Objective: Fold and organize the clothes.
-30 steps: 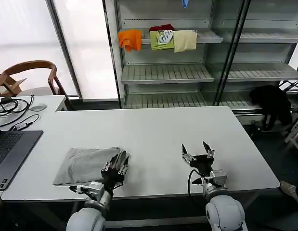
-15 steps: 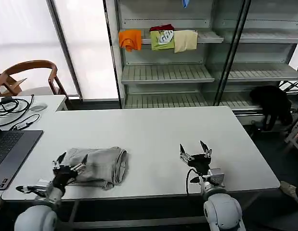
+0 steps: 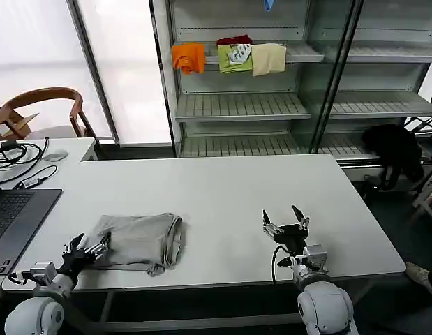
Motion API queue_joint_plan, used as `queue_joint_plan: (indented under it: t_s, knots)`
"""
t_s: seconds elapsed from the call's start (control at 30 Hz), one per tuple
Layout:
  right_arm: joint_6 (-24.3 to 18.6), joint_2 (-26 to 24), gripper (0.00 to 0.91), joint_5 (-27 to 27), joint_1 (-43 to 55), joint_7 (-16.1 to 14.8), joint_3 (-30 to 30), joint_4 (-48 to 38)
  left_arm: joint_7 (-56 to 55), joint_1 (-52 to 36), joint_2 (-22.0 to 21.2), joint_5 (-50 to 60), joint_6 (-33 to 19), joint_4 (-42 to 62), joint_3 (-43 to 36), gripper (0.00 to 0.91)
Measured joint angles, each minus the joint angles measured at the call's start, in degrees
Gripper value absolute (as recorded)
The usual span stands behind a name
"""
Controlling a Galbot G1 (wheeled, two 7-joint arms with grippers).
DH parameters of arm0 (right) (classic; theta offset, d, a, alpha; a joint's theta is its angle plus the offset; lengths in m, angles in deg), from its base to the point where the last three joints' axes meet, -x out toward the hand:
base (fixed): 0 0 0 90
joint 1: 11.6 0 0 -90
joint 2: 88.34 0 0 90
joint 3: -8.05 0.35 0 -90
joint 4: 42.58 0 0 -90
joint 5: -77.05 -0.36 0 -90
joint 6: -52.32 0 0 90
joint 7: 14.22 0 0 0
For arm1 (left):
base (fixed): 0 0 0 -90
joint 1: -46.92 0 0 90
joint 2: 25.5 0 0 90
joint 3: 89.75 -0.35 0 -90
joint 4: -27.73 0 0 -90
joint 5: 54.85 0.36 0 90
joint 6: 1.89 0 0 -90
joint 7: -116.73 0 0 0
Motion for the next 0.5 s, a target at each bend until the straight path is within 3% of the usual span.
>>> queue_joint_plan:
  t_s: [0.07, 0.5]
  knots:
    - [0.0, 0.1, 0.907, 0.0, 0.0, 0.0, -0.1, 0.0, 0.2, 0.0, -0.1, -1.6, 0.5, 0.2, 0.3, 0.02]
    - [-0.1, 0.2, 0.907, 0.1, -0.5, 0.2, -0.2, 0.7, 0.9, -0.4, -1.2, -9.1, 4.5, 0.0, 0.6, 0.02]
